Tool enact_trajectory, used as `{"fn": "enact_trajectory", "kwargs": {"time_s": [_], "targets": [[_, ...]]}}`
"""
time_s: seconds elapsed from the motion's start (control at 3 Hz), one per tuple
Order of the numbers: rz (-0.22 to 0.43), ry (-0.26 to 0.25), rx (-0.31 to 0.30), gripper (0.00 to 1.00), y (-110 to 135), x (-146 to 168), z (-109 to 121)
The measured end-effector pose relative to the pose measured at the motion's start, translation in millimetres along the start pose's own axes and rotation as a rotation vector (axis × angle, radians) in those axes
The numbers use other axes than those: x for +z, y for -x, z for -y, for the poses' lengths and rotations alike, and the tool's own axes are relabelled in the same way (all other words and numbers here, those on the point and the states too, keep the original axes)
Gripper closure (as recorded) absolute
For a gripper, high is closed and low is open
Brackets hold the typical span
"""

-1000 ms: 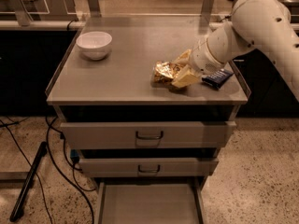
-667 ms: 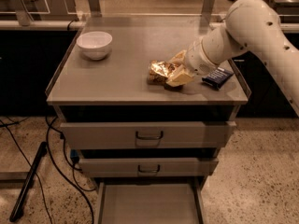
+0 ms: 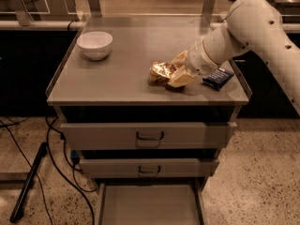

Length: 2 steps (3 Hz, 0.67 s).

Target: Pick orange can from bottom drawer and place on counter

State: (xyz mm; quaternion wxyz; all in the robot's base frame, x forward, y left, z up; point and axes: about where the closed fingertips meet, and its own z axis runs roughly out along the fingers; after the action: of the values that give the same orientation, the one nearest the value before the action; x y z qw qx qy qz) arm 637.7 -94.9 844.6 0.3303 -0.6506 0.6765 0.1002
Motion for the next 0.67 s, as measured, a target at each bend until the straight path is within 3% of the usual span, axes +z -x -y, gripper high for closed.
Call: {"fn": "enact_trajectory", "kwargs": {"time_s": [0.67], "targets": [[-0.007, 0.010, 0.033, 0.05, 4.7, -0.4, -3.4]]}}
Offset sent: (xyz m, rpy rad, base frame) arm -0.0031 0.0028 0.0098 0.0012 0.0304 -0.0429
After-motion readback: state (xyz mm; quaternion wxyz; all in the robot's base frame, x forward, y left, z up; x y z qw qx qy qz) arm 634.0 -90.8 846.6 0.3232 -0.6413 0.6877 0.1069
